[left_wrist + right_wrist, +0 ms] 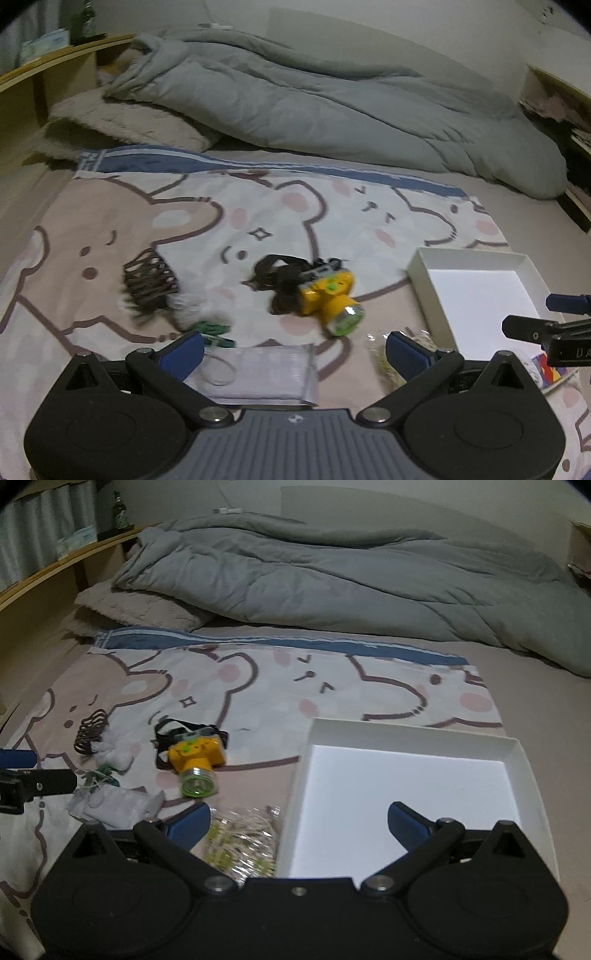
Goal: Organize objects
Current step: 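Grasp the clear bag of hair ties with the right tool while the left tool reaches toward the white packet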
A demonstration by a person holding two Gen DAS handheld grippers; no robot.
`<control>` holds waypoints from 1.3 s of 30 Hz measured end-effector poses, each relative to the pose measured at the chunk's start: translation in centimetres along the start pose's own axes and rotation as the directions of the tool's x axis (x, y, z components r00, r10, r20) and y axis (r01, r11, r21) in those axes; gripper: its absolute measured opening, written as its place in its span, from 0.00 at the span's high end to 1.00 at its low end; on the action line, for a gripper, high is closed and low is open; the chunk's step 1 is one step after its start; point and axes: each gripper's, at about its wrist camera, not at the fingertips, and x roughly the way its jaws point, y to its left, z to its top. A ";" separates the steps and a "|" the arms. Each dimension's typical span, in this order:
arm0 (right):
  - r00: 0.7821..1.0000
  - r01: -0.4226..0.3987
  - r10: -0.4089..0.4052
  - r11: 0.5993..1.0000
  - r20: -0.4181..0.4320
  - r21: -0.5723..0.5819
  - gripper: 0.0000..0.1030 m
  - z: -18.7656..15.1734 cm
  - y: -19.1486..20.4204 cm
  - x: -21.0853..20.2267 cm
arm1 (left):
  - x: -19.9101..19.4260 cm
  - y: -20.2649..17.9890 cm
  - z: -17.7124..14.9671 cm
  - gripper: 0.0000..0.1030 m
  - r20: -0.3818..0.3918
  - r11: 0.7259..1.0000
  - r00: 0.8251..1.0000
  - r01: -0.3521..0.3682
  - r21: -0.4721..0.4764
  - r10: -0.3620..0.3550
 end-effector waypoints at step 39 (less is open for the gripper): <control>0.956 -0.149 0.141 0.989 -0.256 -0.010 0.38 1.0 5.4 9.0 | 8.7 11.0 -2.5 0.65 -0.227 0.981 0.973 0.000 -0.193 -0.044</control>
